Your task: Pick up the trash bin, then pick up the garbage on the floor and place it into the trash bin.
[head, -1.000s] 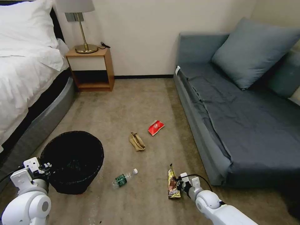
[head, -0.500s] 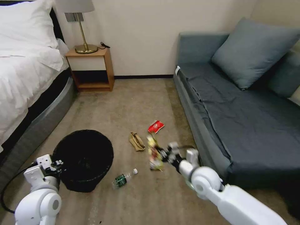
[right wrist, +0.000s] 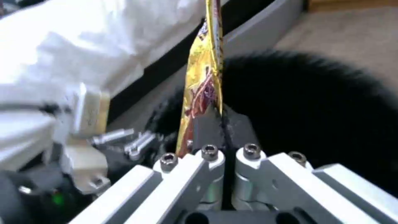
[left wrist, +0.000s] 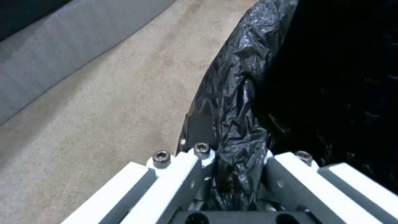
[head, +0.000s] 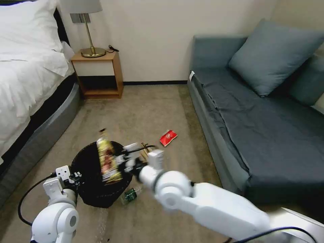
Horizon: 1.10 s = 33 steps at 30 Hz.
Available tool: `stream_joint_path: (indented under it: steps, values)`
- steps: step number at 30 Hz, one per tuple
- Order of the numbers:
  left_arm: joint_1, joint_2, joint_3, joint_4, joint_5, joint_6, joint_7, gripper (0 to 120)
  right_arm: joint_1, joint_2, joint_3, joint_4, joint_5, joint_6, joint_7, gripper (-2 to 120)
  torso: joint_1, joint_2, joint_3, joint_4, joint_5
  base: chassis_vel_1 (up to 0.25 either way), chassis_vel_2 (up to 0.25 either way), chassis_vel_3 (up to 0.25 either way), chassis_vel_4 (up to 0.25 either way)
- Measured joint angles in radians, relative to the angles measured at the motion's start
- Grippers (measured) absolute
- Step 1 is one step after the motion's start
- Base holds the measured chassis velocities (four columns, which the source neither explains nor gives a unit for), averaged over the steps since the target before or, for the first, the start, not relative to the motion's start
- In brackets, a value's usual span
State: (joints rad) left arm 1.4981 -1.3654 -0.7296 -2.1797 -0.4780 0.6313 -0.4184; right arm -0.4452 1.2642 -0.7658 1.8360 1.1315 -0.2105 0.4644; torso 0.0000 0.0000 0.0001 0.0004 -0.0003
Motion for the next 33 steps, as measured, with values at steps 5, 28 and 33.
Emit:
stream_joint_path:
  steps: [5,28,33]
  values:
    - [0.002,-0.001,-0.003,-0.012,0.000,0.001,0.000,2,0.016,0.026,-0.055,-0.054,-0.024,0.001,0.007,0,0.000,0.000,0.000,-0.0003,0.0001,0.000,0.000,0.000,0.000]
    - [0.002,-0.001,-0.010,-0.011,-0.001,0.001,0.003,2,0.007,0.024,0.033,-0.018,-0.100,-0.020,-0.005,68,0.000,0.000,0.000,-0.0004,0.0003,0.000,0.000,0.000,0.000]
    - [0.001,0.007,-0.027,-0.010,-0.002,0.001,0.003,2,0.034,-0.005,0.126,0.015,-0.096,-0.037,0.009,88,0.000,0.000,0.000,-0.0003,0.0003,0.000,0.000,0.000,0.000]
